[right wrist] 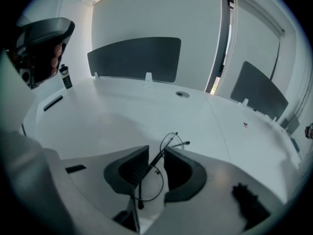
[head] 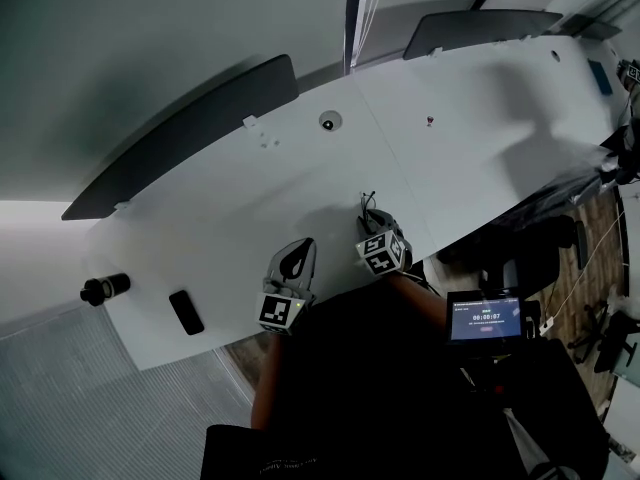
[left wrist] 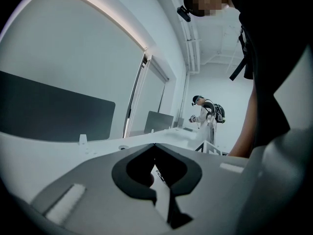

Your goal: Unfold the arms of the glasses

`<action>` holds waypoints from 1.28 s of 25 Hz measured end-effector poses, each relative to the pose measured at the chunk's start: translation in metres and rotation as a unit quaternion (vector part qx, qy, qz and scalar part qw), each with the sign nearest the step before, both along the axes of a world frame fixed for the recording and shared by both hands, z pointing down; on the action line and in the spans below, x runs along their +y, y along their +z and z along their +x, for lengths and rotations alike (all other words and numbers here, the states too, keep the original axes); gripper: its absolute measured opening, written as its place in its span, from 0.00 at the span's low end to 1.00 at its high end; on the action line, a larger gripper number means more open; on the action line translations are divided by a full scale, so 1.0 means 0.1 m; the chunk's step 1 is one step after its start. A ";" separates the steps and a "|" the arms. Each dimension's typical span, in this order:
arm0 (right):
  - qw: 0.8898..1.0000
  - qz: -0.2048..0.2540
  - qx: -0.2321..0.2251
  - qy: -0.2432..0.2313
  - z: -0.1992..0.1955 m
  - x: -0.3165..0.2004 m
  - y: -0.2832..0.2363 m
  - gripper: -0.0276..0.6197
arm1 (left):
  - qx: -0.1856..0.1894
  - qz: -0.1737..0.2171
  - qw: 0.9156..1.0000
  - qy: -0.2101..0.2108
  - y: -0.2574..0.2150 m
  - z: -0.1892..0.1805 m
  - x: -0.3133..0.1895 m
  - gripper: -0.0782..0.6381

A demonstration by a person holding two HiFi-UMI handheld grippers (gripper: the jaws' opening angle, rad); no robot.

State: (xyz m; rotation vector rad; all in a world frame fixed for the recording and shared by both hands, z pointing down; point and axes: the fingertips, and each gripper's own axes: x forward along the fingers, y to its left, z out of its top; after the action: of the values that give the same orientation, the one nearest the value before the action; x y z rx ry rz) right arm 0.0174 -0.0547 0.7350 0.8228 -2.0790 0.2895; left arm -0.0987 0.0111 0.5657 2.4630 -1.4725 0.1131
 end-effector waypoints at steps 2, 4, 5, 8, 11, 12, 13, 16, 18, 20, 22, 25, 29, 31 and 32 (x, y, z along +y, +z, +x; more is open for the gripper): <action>1.000 0.003 0.008 -0.001 0.01 -0.01 0.01 0.13 | -0.001 -0.001 1.000 -0.002 0.00 -0.01 0.01 0.12; 1.000 0.003 0.011 -0.001 0.03 -0.01 0.01 0.12 | -0.002 -0.003 1.000 -0.004 0.01 -0.03 0.01 0.12; 1.000 0.003 0.011 -0.002 0.03 -0.01 0.02 0.11 | -0.001 -0.004 1.000 -0.005 0.02 -0.03 0.01 0.12; 1.000 0.005 0.015 -0.008 0.03 -0.01 0.01 0.10 | 0.006 -0.004 1.000 -0.006 0.01 -0.03 0.00 0.12; 1.000 0.007 0.017 -0.013 0.04 0.00 0.00 0.09 | 0.006 0.000 1.000 0.000 -0.05 0.00 -0.02 0.12; 1.000 0.008 0.018 -0.015 0.04 0.01 0.00 0.09 | 0.008 -0.003 1.000 -0.001 -0.04 0.01 -0.02 0.12; 1.000 0.008 0.019 -0.018 0.03 0.01 -0.01 0.08 | 0.010 -0.008 1.000 -0.003 -0.03 0.00 -0.01 0.12; 1.000 0.005 0.017 -0.021 0.03 0.02 -0.03 0.07 | 0.008 -0.007 1.000 0.000 0.05 -0.01 0.01 0.12; 1.000 0.001 0.009 -0.014 0.05 0.02 -0.06 0.07 | 0.004 -0.003 1.000 0.003 0.05 0.00 0.00 0.12; 1.000 -0.006 -0.007 -0.001 0.07 0.01 -0.09 0.07 | 0.005 -0.001 1.000 0.004 0.04 0.01 -0.01 0.12; 0.999 -0.016 -0.025 0.012 0.09 0.00 -0.13 0.06 | 0.006 -0.002 1.000 0.007 0.04 0.02 -0.01 0.12; 0.997 -0.034 -0.057 0.036 0.11 0.02 -0.16 0.06 | 0.001 -0.001 1.000 0.008 0.02 0.04 -0.02 0.12; 0.991 -0.056 -0.100 0.075 0.18 0.01 -0.21 0.06 | 0.009 -0.002 1.000 0.007 0.02 0.05 -0.01 0.12; 0.982 -0.076 -0.133 0.110 0.25 0.00 -0.22 0.06 | 0.011 -0.006 1.000 0.004 0.00 0.05 0.00 0.12; 0.975 -0.088 -0.153 0.132 0.29 -0.01 -0.22 0.06 | 0.013 -0.010 1.000 0.003 -0.01 0.05 0.00 0.12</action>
State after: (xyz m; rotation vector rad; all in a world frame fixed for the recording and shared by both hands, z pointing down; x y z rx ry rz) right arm 0.0466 -0.0557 0.7129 0.9955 -2.1837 0.7774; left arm -0.0936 0.0109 0.5650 2.4444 -1.4464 0.0958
